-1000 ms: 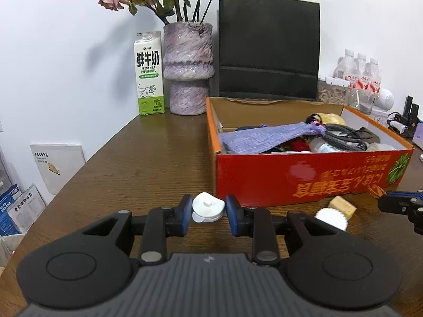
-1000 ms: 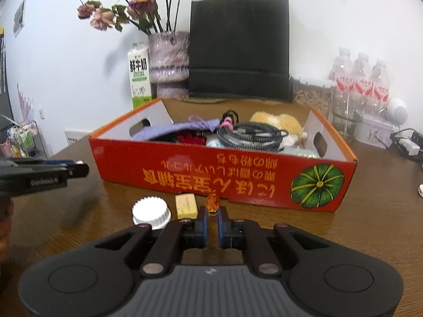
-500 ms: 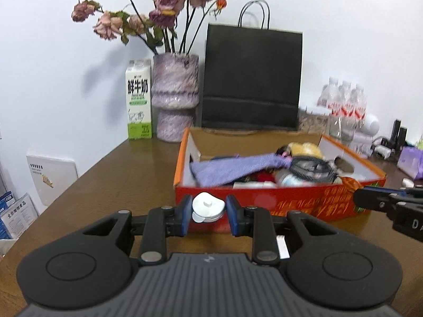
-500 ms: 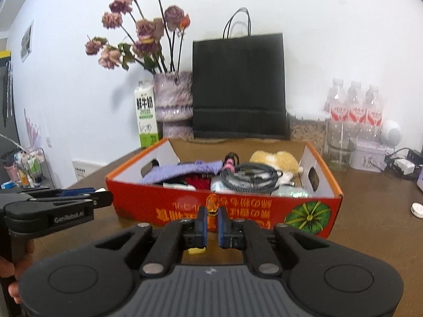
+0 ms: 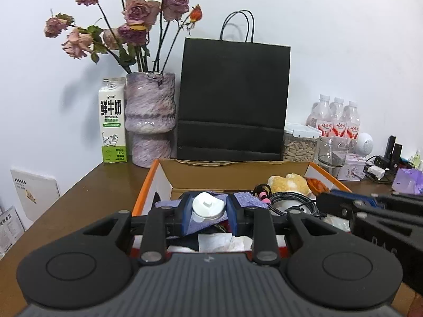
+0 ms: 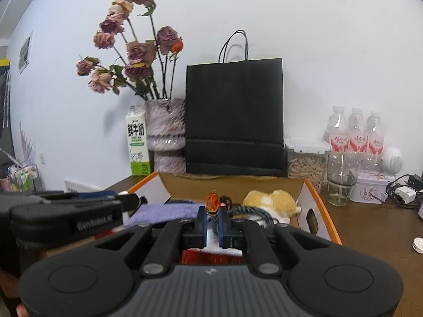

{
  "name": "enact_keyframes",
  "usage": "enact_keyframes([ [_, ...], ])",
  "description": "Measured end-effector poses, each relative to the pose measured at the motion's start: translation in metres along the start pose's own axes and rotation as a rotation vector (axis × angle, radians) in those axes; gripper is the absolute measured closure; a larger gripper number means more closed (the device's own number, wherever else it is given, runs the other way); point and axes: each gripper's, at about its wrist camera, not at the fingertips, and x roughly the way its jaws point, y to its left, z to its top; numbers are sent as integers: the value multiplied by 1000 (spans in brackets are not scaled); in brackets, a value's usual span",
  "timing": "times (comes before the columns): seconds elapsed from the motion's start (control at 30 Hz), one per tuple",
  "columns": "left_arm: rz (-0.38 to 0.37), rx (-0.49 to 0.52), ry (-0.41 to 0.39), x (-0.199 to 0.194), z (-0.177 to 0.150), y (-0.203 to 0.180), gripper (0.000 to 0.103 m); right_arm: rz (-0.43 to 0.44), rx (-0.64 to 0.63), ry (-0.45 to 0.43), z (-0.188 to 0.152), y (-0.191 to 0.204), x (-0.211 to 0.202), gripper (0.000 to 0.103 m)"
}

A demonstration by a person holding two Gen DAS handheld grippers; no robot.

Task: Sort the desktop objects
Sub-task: 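Carry the white cap and orange item over the box with both tools, then lower the cap and orange item into the box and open both tools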

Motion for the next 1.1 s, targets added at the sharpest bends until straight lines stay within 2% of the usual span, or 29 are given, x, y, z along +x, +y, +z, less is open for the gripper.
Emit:
enact_keyframes([
  [0.23,22,34,-27,27,1,-4,74,-13,-2,21,3,-14,31,96],
  [0.37,38,40,4,41,-6,-4,74,-22,10,48,-2,-23,45,96],
  [0.9,70,65,10,45,-11,-1,74,-35,7,65,-7,-25,48,96],
  [0.97,83,63,8,46,-12,0,67,-38,18,71,-8,-27,49,95],
  [1.0,92,61,5,45,-11,0,50,-45,29,72,-8,-29,49,90],
  [1.03,100,56,-4,44,-11,1,25,-51,37,74,-8,-30,50,81],
  [1.07,106,51,-16,42,-11,2,12,-57,39,77,-8,-32,50,53],
  [1.1,126,42,-37,39,-11,2,0,-65,40,72,-8,-33,50,18],
])
